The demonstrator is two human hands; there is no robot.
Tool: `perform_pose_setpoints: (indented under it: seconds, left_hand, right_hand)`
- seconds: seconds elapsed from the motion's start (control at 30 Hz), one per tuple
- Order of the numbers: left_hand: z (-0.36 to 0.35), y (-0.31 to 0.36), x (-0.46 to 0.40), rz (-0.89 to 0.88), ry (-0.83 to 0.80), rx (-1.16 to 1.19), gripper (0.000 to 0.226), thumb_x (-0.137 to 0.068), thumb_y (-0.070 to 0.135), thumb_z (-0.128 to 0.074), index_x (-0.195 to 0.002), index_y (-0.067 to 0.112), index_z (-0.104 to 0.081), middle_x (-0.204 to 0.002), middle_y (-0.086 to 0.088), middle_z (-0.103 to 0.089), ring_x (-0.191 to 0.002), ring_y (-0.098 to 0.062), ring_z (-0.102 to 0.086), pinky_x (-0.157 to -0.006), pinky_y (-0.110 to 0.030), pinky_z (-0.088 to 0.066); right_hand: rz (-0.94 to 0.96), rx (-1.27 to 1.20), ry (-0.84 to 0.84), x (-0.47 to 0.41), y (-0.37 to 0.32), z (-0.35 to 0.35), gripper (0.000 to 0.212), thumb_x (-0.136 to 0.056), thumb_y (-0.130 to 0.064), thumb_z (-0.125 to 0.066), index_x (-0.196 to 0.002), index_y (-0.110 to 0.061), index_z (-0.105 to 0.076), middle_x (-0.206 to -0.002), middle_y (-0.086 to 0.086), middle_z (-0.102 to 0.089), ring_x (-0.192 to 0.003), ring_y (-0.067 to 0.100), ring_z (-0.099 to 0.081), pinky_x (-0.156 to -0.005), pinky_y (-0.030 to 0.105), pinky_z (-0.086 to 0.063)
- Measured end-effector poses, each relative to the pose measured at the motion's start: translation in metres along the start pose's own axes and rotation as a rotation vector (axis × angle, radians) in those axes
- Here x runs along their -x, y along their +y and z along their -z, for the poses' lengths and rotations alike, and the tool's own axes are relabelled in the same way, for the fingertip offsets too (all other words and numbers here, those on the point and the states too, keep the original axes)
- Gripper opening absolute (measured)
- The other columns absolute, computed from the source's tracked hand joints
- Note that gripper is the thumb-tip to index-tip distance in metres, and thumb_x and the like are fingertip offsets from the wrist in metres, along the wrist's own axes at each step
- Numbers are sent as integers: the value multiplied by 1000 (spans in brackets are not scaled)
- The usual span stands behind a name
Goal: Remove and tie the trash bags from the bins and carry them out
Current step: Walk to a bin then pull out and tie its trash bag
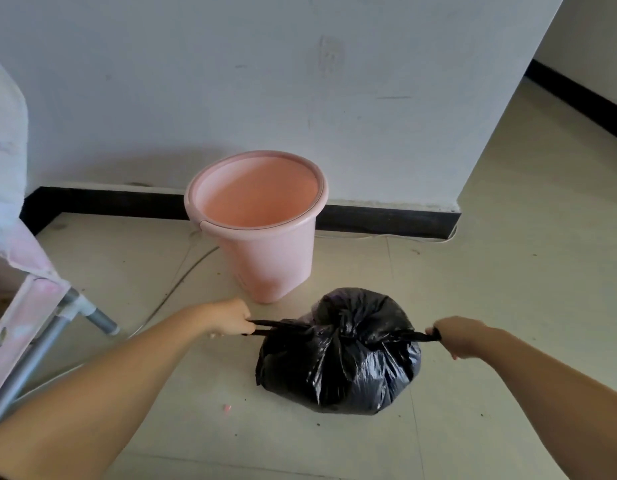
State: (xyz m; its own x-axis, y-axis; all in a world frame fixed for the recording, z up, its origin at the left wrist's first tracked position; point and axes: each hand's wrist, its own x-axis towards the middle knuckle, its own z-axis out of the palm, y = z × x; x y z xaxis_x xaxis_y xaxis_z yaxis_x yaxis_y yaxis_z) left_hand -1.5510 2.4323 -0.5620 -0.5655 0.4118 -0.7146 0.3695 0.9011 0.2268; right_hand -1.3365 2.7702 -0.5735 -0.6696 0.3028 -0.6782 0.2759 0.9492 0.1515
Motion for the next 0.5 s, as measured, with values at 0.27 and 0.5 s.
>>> perform_pose_setpoints:
  seconds: [0.27, 0.5]
  left_hand:
    - [6, -31, 7, 130, 246, -188, 29, -92, 31, -48, -68, 14, -50, -60, 1, -47, -56, -18, -45, -49, -26, -28]
    - [26, 34, 27, -455, 638, 95, 26, -90, 15, -58, -65, 10, -54, -71, -1, -46, -64, -19, -47, -60, -24, -33]
  right_hand:
    - [-8, -576, 44, -8, -19, 21, 37, -100, -23, -40, -66, -12, -50, -60, 3, -60, -46, 11, -52, -50, 20, -46]
    - [200, -1646, 380, 15, -47, 87, 17, -91, -24, -60, -80, -11, -59, -78, 5, -66, -65, 13, -61, -61, 23, -51]
